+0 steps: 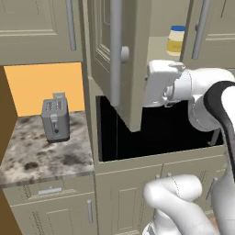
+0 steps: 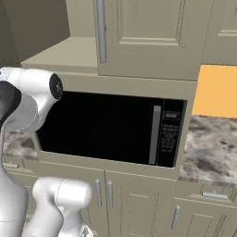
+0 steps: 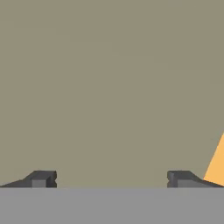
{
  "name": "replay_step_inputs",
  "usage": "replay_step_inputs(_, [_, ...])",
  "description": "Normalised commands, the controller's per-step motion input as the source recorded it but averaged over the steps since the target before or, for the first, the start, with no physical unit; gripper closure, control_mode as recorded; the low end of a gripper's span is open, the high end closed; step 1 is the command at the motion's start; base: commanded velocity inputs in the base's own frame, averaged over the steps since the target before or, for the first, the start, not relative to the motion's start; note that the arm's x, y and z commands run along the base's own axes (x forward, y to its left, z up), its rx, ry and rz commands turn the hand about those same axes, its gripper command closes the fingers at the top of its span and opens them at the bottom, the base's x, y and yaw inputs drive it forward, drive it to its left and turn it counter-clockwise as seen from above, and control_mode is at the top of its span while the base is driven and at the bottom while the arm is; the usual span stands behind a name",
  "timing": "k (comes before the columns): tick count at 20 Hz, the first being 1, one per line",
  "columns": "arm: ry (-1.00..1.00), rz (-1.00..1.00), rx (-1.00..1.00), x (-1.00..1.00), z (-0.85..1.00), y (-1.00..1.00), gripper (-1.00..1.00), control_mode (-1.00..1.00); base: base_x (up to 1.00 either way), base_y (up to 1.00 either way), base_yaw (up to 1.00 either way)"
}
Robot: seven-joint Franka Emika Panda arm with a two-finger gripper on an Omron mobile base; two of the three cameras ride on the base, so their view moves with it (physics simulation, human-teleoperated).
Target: The dining table condiment station is running low on mayonnaise. Refill the condiment station by opening the cabinet and taking the mayonnaise from the cabinet and placing it on the dining table.
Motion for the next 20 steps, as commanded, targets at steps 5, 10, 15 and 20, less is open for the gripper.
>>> replay_step_inputs(5, [-0.07, 0.0, -0.2, -0.05, 0.0, 0.69, -1.0, -1.0, 0.0, 0.0, 0.0])
replay_step_inputs(10, [-0.02, 0.0, -0.09, -0.03, -0.14, 0.02, -1.0, -1.0, 0.0, 0.0, 0.0])
replay_step_inputs(15, [-0.42, -0.07, -0.08, -0.54, -0.01, -0.9, -1.0, -1.0, 0.0, 0.0, 0.0])
replay_step_inputs(20, [-0.47, -0.21, -0.13, -0.34, 0.0, -1.0, -1.0, -1.0, 0.0, 0.0, 0.0])
